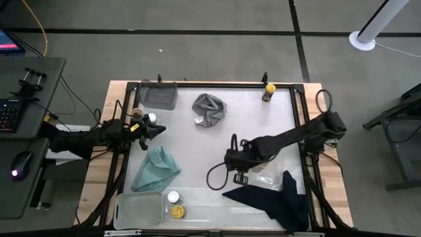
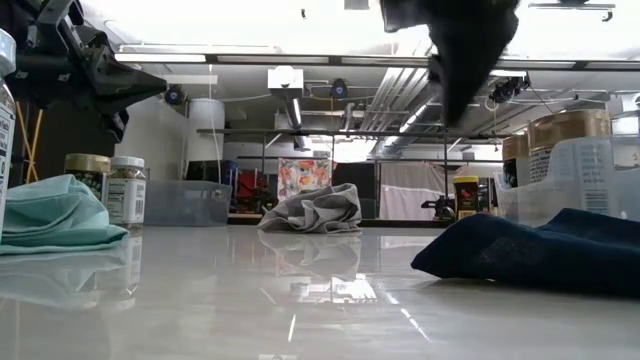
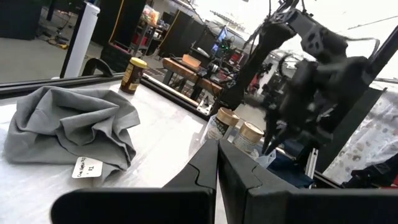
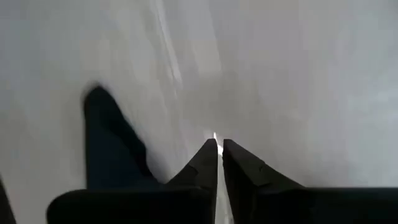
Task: Sort spices by type
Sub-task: Put the top white seasoning bottle into the black bin
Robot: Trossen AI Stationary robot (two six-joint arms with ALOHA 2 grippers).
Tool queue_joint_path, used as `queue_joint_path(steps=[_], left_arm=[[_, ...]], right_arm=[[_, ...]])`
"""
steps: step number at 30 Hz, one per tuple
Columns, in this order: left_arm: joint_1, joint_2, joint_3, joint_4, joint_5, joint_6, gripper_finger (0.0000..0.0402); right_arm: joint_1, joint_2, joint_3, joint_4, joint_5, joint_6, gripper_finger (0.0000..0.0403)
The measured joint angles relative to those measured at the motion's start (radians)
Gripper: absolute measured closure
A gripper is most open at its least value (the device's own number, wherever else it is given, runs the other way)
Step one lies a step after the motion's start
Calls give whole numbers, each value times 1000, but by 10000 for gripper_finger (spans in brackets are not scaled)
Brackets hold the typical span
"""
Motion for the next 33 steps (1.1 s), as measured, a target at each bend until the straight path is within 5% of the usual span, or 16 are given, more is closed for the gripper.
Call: queue_joint_path(steps=[19, 29, 33], left_arm=[[0, 0, 0, 0, 0, 0, 401], [0, 0, 0, 0, 0, 0, 401], [0, 0, 0, 0, 0, 0, 401]], right_arm=[[74, 75, 0, -152, -124, -88, 402], [125, 64, -1, -220, -120, -121, 402], [129, 21, 19, -193, -32, -101, 402]])
